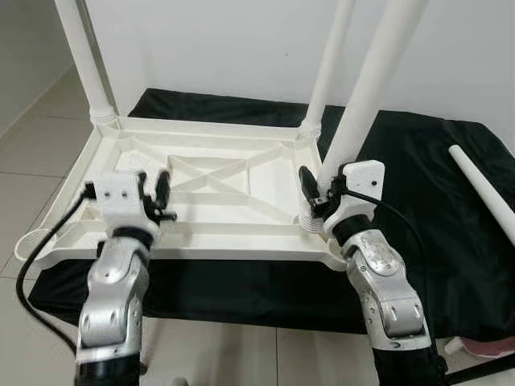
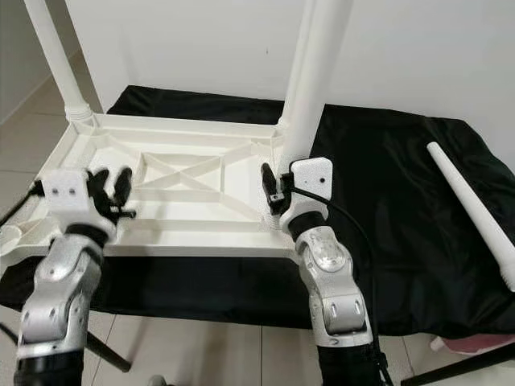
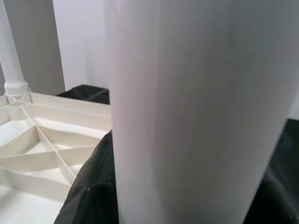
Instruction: Building children table
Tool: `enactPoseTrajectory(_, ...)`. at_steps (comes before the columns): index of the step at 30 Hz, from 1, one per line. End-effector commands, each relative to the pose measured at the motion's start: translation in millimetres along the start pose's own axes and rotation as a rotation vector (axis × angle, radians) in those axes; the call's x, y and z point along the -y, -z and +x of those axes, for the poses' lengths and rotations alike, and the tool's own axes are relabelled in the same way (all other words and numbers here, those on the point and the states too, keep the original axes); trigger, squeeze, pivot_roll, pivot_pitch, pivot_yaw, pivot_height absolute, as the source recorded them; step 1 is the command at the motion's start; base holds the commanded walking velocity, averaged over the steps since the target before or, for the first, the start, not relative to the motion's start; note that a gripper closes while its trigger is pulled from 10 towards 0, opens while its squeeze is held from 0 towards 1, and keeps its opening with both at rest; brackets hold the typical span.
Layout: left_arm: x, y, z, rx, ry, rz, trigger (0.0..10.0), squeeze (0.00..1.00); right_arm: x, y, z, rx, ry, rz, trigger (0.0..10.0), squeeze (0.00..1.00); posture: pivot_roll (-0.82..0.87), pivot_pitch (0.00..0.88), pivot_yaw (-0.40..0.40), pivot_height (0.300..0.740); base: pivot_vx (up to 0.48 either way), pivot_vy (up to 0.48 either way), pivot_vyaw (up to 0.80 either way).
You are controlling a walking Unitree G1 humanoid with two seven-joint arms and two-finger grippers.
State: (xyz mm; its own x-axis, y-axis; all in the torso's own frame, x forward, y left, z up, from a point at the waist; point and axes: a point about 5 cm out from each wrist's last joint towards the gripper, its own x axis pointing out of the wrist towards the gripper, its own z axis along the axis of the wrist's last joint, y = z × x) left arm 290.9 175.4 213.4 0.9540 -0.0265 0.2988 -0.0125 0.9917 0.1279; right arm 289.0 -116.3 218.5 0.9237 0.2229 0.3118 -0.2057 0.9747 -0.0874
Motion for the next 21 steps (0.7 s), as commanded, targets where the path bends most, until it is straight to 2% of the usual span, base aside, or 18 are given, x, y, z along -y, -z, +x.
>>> enactPoseTrajectory(1, 4.6, 3.3, -4.3, -0.006, 0.038, 0.078, 10.0, 0.00, -0.3, -0.4, 1.8, 0.016, -0.011, -0.004, 10.0, 0.00, 0.06, 0.054, -0.084, 0.740, 0.000, 0.000, 0.00)
enactPoseTrajectory(6, 1.2, 5.7, -10.1, -0.031, 0.006, 0.099, 10.0, 0.00, 0.5, 1.0, 2.0, 0.020, -0.009, -0.004, 10.0, 0.00, 0.05, 0.053, -0.078, 0.740, 0.000, 0.000, 0.00)
enactPoseTrajectory(9, 0.6, 16.2, -14.8, -0.078, -0.038, 0.101, 10.0, 0.00, -2.0, 4.7, 2.1, 0.020, -0.017, 0.003, 10.0, 0.00, 0.05, 0.048, -0.070, 0.740, 0.000, 0.000, 0.00)
enactPoseTrajectory(15, 4.6, 8.9, -2.0, -0.034, -0.079, 0.115, 10.0, 0.00, -4.2, 1.7, 6.4, 0.049, -0.026, -0.011, 10.0, 0.00, 0.07, 0.038, -0.068, 0.740, 0.000, 0.000, 0.00)
enactPoseTrajectory(16, 5.3, 6.3, 2.7, -0.023, -0.091, 0.109, 10.0, 0.00, -2.9, 0.7, 8.0, 0.057, -0.021, -0.013, 10.0, 0.00, 0.08, 0.037, -0.060, 0.740, 0.000, 0.000, 0.00)
enactPoseTrajectory(17, 6.0, 3.2, 9.5, -0.021, -0.095, 0.066, 10.0, 0.00, -1.3, -0.1, 10.6, 0.068, -0.014, -0.021, 10.0, 0.00, 0.09, 0.037, -0.050, 0.740, 0.000, 0.000, 0.00)
enactPoseTrajectory(21, 6.1, 1.2, 12.4, -0.020, -0.072, 0.048, 10.0, 0.00, -1.1, -0.3, 12.1, 0.075, -0.011, -0.027, 10.0, 0.00, 0.08, 0.036, -0.041, 0.740, 0.000, 0.000, 0.00)
